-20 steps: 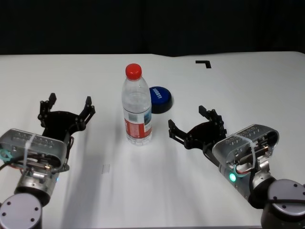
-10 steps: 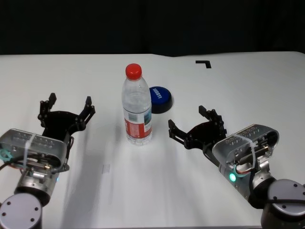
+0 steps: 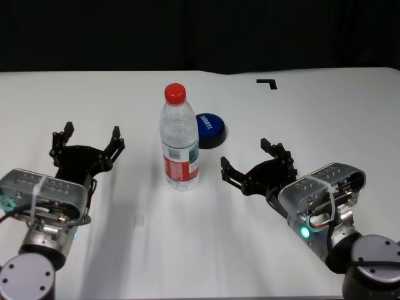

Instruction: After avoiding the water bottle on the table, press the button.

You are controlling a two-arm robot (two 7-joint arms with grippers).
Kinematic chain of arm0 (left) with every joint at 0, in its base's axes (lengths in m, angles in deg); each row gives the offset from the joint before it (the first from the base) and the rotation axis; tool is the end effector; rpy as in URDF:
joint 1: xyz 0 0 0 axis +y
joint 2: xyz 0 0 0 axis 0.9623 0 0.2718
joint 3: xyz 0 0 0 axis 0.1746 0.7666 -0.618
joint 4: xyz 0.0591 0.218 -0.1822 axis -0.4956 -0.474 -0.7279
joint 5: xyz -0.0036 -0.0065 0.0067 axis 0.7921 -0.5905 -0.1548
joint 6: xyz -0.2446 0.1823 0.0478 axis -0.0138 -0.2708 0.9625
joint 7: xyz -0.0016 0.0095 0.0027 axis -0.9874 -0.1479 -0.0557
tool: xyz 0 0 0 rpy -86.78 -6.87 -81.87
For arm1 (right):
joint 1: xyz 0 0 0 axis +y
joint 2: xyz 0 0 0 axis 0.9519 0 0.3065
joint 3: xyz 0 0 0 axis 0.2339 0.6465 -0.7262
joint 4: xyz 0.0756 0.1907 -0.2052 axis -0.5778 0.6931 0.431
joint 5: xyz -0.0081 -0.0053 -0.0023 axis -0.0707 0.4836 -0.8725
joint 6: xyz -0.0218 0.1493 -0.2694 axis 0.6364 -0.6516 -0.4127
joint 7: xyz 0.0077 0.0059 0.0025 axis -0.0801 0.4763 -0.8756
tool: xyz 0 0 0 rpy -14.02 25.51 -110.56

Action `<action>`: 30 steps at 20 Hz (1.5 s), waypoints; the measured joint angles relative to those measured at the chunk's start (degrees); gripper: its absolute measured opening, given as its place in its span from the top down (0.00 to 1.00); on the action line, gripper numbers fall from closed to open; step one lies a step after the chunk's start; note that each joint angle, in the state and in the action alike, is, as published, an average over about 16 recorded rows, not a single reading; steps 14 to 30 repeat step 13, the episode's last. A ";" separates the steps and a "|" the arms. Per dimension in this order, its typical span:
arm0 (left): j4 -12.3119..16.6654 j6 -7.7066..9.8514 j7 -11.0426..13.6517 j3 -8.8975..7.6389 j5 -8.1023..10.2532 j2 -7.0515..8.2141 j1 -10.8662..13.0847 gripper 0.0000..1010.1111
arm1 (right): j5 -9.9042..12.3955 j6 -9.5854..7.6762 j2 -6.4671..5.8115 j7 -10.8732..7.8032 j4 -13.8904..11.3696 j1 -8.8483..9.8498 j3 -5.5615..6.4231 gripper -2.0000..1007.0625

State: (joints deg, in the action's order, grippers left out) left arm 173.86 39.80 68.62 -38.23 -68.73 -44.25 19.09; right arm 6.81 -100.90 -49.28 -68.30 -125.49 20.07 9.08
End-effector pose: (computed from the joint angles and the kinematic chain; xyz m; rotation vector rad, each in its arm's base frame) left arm 0.3111 0.0026 -0.2829 0.1574 -0.3420 1.4529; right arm 0.3009 0.0506 -0.2479 -0.1003 -0.0466 -1.1072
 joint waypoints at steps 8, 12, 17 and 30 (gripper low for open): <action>0.00 0.00 0.00 0.00 0.00 0.00 0.00 0.01 | 0.00 0.00 0.00 0.00 0.00 0.00 0.00 0.00; 0.00 0.00 0.00 0.00 0.00 0.00 0.00 0.01 | 0.00 0.00 0.00 0.00 0.00 0.00 0.00 0.00; 0.00 0.00 0.00 0.00 0.00 0.00 0.00 0.01 | 0.00 0.00 0.00 0.00 0.00 0.00 0.00 0.00; 0.00 0.00 0.00 0.00 0.00 0.00 0.00 0.01 | 0.00 0.00 0.00 0.00 0.00 0.00 0.00 0.00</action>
